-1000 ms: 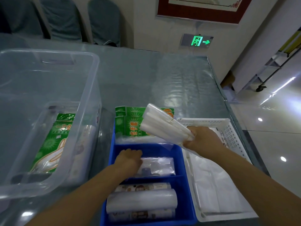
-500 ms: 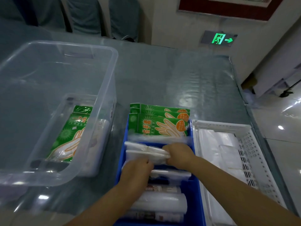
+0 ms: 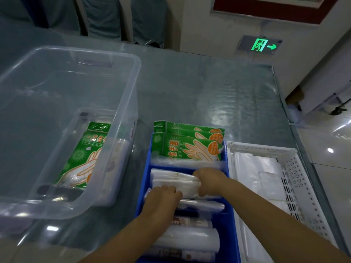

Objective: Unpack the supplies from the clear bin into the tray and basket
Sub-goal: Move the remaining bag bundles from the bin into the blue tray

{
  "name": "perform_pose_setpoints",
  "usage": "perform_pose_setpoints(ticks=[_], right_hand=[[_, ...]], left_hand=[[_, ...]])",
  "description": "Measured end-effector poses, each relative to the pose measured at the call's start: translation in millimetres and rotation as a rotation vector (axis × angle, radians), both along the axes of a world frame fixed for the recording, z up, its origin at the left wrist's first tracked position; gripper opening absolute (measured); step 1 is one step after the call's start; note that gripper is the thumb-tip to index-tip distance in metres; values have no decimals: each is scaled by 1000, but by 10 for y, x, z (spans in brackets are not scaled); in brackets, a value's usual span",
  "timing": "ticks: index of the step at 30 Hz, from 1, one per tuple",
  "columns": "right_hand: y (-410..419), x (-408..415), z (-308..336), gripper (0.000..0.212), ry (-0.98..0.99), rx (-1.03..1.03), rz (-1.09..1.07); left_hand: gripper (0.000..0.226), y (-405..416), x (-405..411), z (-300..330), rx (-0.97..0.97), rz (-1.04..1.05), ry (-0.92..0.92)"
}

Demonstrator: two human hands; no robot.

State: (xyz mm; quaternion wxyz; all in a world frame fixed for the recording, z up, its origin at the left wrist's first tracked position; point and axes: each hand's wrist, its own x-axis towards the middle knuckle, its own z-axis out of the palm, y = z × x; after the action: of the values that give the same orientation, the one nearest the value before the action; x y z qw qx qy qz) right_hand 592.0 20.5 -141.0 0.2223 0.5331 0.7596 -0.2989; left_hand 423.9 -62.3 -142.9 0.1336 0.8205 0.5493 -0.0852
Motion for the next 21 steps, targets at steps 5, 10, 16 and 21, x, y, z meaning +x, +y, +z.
perform_pose_setpoints(ticks=[5, 10, 16, 21], right_hand=[[-181, 6, -56, 39, -14, 326, 58], [-318, 51, -71, 33, 89, 696, 145], [-356, 20, -183, 31, 82, 591, 74], [-326, -67, -132, 24, 184, 496, 26]], left_hand=[[6, 35, -54, 97, -38, 79, -126], [8, 36, -34, 43, -66, 79, -245], [17, 51, -13, -11, -49, 103, -319], [14, 41, -4, -12, 11, 27, -199]])
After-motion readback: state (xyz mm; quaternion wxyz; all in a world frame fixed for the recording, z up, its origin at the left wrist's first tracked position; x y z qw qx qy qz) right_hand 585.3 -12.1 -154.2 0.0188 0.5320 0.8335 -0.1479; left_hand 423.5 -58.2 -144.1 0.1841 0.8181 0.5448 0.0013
